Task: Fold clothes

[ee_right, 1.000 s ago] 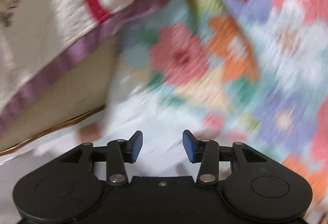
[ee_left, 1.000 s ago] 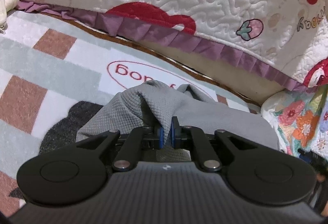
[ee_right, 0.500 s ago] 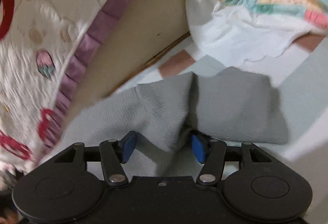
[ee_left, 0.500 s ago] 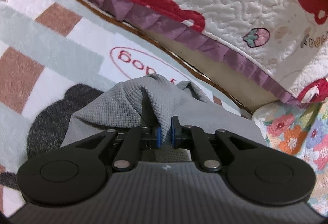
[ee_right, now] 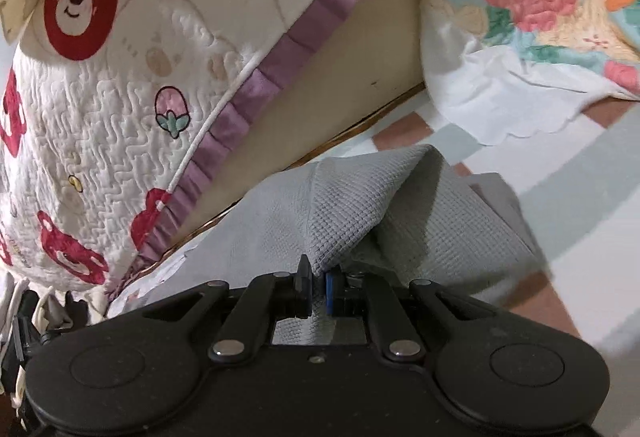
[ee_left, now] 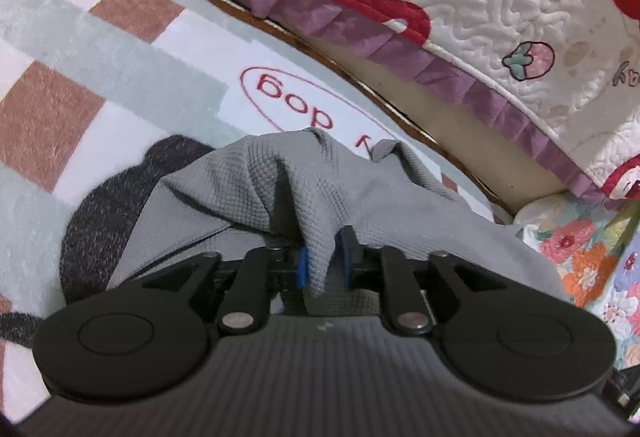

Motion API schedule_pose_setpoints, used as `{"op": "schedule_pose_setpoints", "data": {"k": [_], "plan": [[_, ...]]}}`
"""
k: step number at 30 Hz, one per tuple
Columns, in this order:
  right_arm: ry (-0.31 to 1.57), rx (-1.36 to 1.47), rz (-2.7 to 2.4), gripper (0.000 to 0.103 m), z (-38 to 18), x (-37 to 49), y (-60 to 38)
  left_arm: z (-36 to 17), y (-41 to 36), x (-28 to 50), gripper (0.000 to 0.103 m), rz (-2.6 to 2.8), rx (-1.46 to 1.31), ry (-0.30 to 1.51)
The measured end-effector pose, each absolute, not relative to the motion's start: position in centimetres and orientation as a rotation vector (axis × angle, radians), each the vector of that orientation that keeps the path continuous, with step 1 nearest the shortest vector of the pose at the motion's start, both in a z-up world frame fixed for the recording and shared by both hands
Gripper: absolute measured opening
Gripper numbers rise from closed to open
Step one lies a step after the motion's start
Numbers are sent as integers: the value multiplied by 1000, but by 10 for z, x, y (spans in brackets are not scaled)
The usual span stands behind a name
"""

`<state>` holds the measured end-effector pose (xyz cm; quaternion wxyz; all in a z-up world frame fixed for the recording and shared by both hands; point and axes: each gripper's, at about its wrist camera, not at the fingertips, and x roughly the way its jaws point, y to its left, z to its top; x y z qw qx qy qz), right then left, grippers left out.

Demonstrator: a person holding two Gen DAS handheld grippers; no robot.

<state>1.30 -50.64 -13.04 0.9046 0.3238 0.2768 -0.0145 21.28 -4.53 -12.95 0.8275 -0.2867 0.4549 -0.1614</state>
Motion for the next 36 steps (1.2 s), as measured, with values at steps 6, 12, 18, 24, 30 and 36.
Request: {"op": "schedule_pose_setpoints", "data": {"k": [6, 12, 18, 24, 30, 36], "plan": [[685, 695, 67, 16, -143, 17, -506, -126, -59, 211, 9, -327, -506, 963], [663, 830, 148, 34, -161, 29, -505, -68, -76, 197, 9, -375, -368, 786], [681, 817, 20, 54, -188, 57, -506, -72, -77, 201, 9, -365, -392, 821], [541, 810, 123, 6, -133, 50, -504, -38, -81, 184, 9, -358, -372, 800], [400, 826, 238, 6, -71, -46, -497, 1, -62, 98, 9, -305, -403, 829], [618, 920, 155, 6, -127, -150, -482, -8, -52, 6, 8, -264, -398, 872]]}}
